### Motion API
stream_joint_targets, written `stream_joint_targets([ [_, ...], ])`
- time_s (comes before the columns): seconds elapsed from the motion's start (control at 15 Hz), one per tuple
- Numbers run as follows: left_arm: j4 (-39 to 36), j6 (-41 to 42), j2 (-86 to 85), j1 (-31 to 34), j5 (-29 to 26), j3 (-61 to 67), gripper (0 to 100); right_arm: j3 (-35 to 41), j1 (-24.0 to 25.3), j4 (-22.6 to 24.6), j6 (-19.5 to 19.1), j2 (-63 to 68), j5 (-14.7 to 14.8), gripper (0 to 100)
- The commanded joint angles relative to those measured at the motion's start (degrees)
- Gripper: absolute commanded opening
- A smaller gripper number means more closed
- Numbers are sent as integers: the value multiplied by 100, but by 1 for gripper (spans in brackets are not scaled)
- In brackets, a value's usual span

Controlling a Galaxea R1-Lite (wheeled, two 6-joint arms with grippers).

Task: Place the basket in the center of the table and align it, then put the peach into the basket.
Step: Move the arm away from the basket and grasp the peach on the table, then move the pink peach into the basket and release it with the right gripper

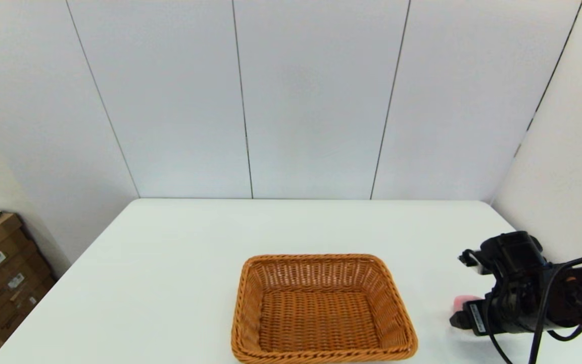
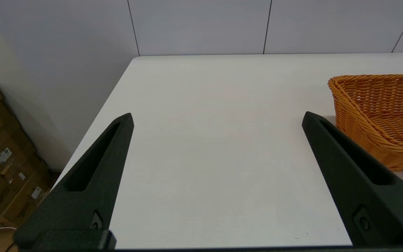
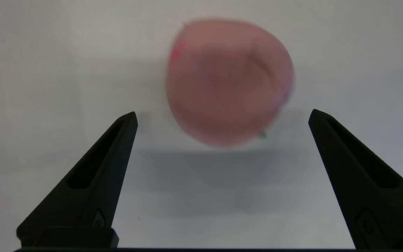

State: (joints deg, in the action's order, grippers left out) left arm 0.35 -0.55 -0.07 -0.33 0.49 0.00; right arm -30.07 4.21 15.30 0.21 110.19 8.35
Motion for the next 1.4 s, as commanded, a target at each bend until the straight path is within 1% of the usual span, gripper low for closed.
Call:
stream_joint_targets([
  [0.07, 0, 11, -1, -2, 4, 0, 100, 2, 36, 87, 14, 284, -18, 100],
  [0.13, 0, 11, -10, -2, 4, 0, 100, 2, 36, 87, 32, 266, -18, 0],
  [0.93, 0, 20, -1, -2, 4, 0, 100, 63, 89, 87, 23, -789, -18, 0],
  [1.0, 0, 20, -1, -2, 4, 0, 100, 63, 291, 87, 50, -1158, -44, 0],
  [1.07, 0, 20, -1, -2, 4, 0, 100, 63, 555, 70, 94, -1641, -193, 0],
  [1.13, 0, 20, -10, -2, 4, 0, 100, 28, 1082, -1, 252, -2327, -404, 0],
  [1.2, 0, 20, -1, -2, 4, 0, 100, -34, 1654, -80, 384, -2757, -431, 0],
  [1.27, 0, 20, -1, -2, 4, 0, 100, -157, 2146, -264, 445, -3003, -387, 0],
  [1.4, 0, 20, -10, -2, 13, 0, 100, -491, 3016, -888, 612, -3302, -404, 0],
])
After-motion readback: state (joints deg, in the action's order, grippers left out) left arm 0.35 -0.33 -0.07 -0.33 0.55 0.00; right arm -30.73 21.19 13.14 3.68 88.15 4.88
